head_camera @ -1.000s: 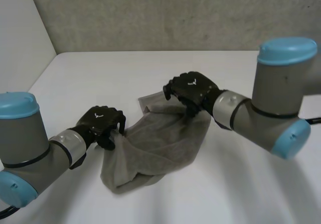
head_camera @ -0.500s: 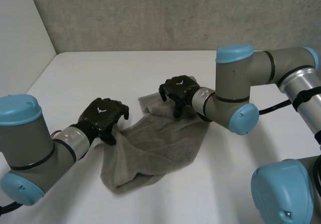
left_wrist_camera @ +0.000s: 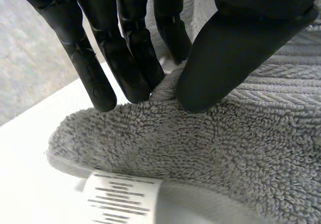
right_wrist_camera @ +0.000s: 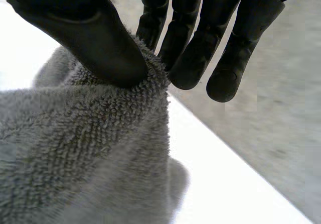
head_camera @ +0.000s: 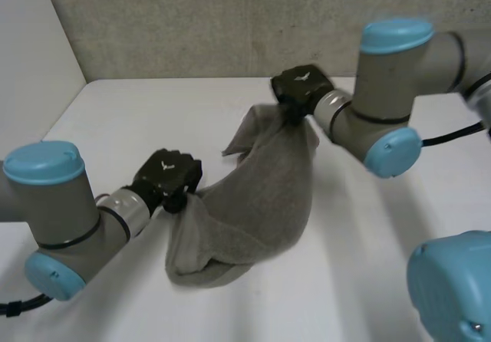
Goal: Fold the towel.
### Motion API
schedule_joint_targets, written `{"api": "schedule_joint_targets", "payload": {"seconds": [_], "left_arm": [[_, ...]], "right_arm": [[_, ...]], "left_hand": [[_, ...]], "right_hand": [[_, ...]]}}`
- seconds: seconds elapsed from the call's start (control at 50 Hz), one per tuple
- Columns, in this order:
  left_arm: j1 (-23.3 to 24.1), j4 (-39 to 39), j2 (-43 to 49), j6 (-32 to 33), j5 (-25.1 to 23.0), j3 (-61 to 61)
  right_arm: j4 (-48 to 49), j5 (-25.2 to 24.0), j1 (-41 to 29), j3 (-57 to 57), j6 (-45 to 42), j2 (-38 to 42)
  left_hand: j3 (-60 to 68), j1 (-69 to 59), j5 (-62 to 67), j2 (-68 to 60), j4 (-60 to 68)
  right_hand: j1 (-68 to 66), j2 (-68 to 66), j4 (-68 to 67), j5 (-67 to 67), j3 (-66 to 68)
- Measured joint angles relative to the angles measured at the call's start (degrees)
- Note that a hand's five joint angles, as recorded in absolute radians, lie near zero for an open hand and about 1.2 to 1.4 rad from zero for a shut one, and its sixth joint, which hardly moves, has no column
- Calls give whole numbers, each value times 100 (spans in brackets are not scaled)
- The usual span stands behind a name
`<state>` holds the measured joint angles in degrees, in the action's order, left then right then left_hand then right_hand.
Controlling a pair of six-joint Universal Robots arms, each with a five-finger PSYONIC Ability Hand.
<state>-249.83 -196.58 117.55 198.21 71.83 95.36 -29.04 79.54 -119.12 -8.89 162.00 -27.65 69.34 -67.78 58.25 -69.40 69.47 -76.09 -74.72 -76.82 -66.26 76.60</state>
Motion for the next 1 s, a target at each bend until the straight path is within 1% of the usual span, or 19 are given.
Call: {"api": "schedule_joint_targets", "payload": {"seconds": [0.1,0.2,0.24,0.3,0.34,0.44,0.5,0.54,0.58,0.64,0.68,0.7,0.72,0.74,0.76,0.78,0.82,0.9,1.0], "left_arm": [[-3,-11,-261,-28,179,-333],[3,-30,-576,-52,426,-627],[29,-26,-786,-48,513,-738],[63,-16,-934,-37,533,-761],[105,-3,-1043,-24,517,-722],[201,38,-1246,13,393,-496],[258,117,-1468,80,156,-129],[270,161,-1561,129,52,32],[284,282,-1764,309,-178,411],[283,425,-1944,556,-386,781],[274,586,-2071,839,-544,1106],[275,668,-2107,973,-596,1232],[281,792,-2145,1186,-656,1409],[290,880,-2163,1334,-686,1517],[294,918,-2168,1392,-695,1560],[320,1049,-2183,1609,-713,1684],[355,1170,-2192,1805,-713,1776],[447,1342,-2226,2101,-685,1869],[500,1390,-2334,2158,-653,1826]], "right_arm": [[-71,245,329,-195,289,-513],[-279,136,675,-764,504,-1178],[-443,-90,904,-1499,417,-1740],[-535,-288,1079,-2287,199,-2238],[-572,-418,1215,-3088,-99,-2683],[-533,-568,1434,-4742,-808,-3497],[-406,-612,1564,-5940,-1328,-3956],[-340,-622,1612,-6358,-1500,-4098],[-223,-635,1715,-7171,-1806,-4352],[-129,-641,1796,-7803,-2045,-4523],[-62,-641,1853,-8306,-2281,-4620],[-43,-638,1868,-8457,-2382,-4640],[-11,-628,1886,-8646,-2553,-4660],[22,-622,1896,-8732,-2657,-4667],[32,-620,1900,-8761,-2697,-4668],[119,-615,1911,-8820,-2819,-4680],[239,-612,1919,-8833,-2902,-4702],[613,-620,1914,-8765,-2980,-4855],[1132,-734,1864,-8678,-3002,-5129]], "left_hand": [[22,-25,27,-20,20],[27,-26,26,-27,27],[29,-26,26,-28,28],[30,-26,26,-30,28],[30,-26,26,-31,29],[30,-26,26,-31,30],[30,-21,26,-31,30],[30,-21,26,-31,30],[30,-21,26,-31,31],[30,-21,26,-31,31],[31,-21,27,-31,31],[31,-21,26,-31,31],[31,-21,26,-31,31],[31,-21,26,-33,31],[31,-21,26,-33,31],[31,-21,26,-33,31],[-176,10,-40,177,-187],[-1626,1474,-1530,1641,-1647],[-2843,2674,-2715,2857,-2829]], "right_hand": [[-3,0,0,0,0],[-6,0,0,0,0],[-6,0,0,0,0],[-6,0,0,0,0],[-7,0,0,0,0],[-7,0,0,0,0],[-7,0,0,0,0],[-7,0,0,0,0],[-7,0,0,0,0],[-7,0,0,0,0],[346,218,380,337,-363],[1251,1157,1213,1200,-1192],[2792,2719,2831,2889,-2816],[3895,3825,3921,4028,-3919],[4290,4144,4259,4366,-4258],[4929,4850,4990,5123,-5011],[5145,5057,5263,5410,-5276],[5204,5059,5335,5486,-5310],[5205,5060,5335,5486,-5310]]}}
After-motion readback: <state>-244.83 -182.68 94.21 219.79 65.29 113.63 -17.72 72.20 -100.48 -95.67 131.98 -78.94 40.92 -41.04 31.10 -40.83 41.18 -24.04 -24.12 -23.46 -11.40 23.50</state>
